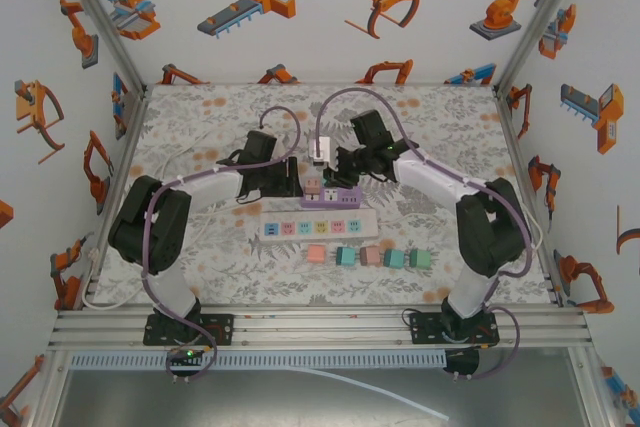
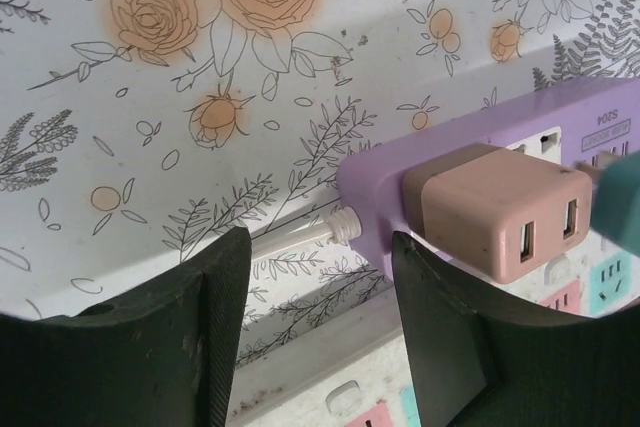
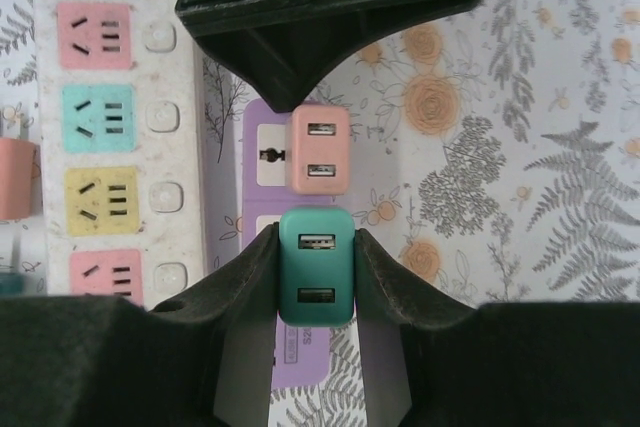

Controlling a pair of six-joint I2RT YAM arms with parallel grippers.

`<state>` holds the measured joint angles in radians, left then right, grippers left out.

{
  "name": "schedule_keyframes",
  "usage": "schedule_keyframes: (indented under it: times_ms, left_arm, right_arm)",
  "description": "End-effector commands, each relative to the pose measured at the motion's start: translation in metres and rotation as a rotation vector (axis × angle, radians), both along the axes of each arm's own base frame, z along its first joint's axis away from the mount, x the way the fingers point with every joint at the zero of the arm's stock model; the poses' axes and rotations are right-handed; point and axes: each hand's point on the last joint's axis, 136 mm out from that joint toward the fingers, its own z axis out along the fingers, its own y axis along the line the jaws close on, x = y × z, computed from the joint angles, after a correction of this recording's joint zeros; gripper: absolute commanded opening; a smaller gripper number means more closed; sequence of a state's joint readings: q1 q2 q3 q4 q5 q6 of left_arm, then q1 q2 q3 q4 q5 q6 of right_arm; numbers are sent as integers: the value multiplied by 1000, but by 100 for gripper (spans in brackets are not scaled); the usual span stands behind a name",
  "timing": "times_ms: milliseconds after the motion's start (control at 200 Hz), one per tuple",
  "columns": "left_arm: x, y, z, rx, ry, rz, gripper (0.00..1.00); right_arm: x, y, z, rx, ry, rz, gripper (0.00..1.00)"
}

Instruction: Pull the plug off the socket

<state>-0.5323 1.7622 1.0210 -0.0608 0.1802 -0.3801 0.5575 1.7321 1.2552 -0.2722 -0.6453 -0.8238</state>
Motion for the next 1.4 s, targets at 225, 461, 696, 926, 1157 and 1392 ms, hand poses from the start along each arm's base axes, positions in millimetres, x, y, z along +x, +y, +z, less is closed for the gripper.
schedule_keyframes:
  times_ms: [225, 461, 696, 926, 1157, 1392]
  left_arm:
    - [-2, -5, 70, -60, -141, -66, 57]
    - [-33, -22, 137, -245, -284, -220, 57]
    - [-110, -41, 180, -246, -477, -543, 59]
    - [-202, -63, 195, -279, -609, -890, 63]
    - [-275, -59, 174, -230, -714, -1178, 70]
    - [-310, -45, 159, -236, -718, -1273, 83]
  right_arm:
    - [-13, -44, 98, 279, 189, -509, 20]
    - [-35, -114, 117, 438, 380, -970, 19]
    - [-84, -176, 98, 583, 623, -1303, 14]
    - [-122, -194, 63, 698, 889, -1419, 13]
    - [-146, -194, 12, 713, 1089, -1483, 13]
    - [-165, -180, -31, 668, 1188, -1490, 13]
